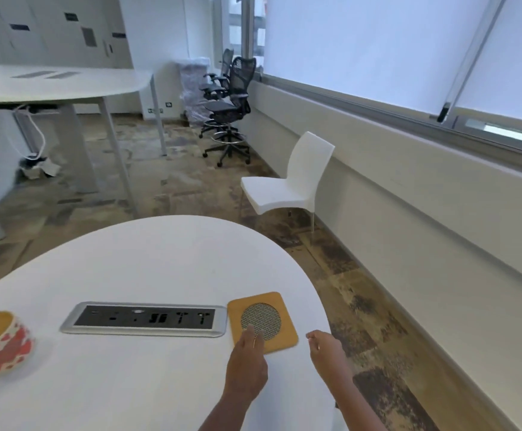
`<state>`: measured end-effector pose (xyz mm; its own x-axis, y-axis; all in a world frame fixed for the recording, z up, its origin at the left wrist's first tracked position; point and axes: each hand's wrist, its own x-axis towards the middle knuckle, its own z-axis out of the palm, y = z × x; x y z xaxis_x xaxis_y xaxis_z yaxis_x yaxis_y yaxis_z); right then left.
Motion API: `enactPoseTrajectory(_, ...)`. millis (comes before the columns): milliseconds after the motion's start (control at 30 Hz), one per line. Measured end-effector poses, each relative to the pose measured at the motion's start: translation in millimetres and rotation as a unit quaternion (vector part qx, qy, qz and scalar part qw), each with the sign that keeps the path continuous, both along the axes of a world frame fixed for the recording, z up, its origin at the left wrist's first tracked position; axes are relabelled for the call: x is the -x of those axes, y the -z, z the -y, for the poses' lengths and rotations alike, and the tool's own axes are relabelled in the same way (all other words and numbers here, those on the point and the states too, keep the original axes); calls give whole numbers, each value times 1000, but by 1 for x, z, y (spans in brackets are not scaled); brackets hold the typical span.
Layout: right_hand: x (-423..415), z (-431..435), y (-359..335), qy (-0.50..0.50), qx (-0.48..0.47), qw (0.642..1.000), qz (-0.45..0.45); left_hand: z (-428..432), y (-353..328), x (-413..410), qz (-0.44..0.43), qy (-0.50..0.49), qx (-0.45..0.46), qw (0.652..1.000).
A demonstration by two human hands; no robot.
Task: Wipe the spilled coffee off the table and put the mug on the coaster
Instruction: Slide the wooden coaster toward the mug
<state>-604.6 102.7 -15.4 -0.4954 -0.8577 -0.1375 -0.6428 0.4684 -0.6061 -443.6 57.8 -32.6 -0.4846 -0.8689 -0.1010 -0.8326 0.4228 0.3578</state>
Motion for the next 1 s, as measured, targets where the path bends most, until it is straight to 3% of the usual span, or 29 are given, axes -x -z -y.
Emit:
enactPoseTrajectory(200, -10, 40, 10, -27, -87, 996, -4, 42, 7, -13, -63, -76, -126, 987)
enactPoseTrajectory(400, -21, 72, 27, 0, -153, 988, -6, 73, 6, -7, -299, -275, -276, 871)
enactPoseTrajectory(567, -29, 87, 35, 48, -147, 987, -35, 85, 5, -6, -356, -327, -307, 820)
enactPoseTrajectory(767, -20, 97, 37, 104, -113, 988, 15, 102, 13, -13, -423, -378, -398, 721)
enactPoseTrajectory(1000, -24, 82, 38, 151, -112, 978, 89, 102, 12, -24, -467, -381, -442, 665)
